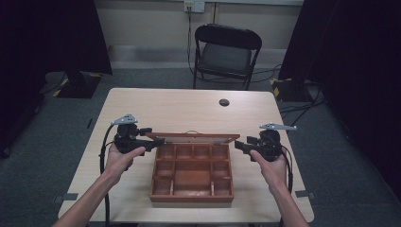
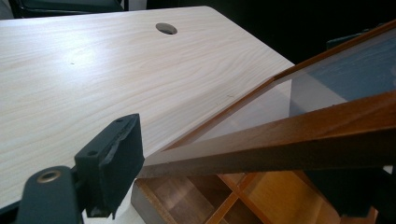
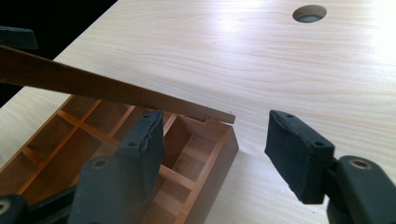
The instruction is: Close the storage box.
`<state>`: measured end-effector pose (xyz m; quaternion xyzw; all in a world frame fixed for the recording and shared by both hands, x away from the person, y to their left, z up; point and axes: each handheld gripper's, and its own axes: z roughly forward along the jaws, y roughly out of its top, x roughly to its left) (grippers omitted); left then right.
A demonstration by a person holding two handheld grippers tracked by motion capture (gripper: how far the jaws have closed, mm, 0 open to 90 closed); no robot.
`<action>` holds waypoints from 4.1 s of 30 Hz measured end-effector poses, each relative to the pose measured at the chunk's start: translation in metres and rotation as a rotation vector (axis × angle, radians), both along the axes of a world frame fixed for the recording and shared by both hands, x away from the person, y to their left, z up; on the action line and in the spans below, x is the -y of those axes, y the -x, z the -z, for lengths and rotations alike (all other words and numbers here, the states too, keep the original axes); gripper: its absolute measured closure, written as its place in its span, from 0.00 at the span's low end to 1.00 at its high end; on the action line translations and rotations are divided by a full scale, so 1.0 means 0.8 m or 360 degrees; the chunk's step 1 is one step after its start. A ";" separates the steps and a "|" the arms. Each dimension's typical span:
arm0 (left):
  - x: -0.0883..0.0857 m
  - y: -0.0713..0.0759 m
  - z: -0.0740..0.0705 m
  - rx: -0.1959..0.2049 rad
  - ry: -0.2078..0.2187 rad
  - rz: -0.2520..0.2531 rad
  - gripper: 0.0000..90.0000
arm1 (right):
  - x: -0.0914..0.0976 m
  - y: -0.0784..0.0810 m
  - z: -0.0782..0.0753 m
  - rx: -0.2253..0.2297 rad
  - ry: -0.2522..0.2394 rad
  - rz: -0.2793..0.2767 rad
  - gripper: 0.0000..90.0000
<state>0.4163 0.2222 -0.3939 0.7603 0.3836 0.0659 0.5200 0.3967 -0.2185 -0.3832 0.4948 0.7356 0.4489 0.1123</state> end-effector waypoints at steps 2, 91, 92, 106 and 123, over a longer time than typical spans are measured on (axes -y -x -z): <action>0.000 0.000 0.000 -0.0004 -0.0001 0.0000 0.18 | 0.000 0.000 -0.001 0.0003 0.0008 -0.0012 0.43; -0.020 0.017 0.048 -0.0155 -0.0260 0.0004 0.20 | -0.136 0.029 -0.037 -0.0164 -0.0142 -0.0987 0.90; -0.022 0.017 0.049 -0.0161 -0.0264 -0.0003 0.20 | -0.136 0.030 -0.035 -0.0168 -0.0142 -0.0992 0.90; -0.067 0.013 0.051 -0.0189 -0.0222 -0.0109 0.20 | -0.143 0.046 -0.012 -0.0201 -0.0040 -0.1034 0.90; -0.070 0.012 0.056 -0.0211 -0.0259 -0.0120 0.20 | -0.149 0.056 0.022 -0.0267 0.0037 -0.1081 0.90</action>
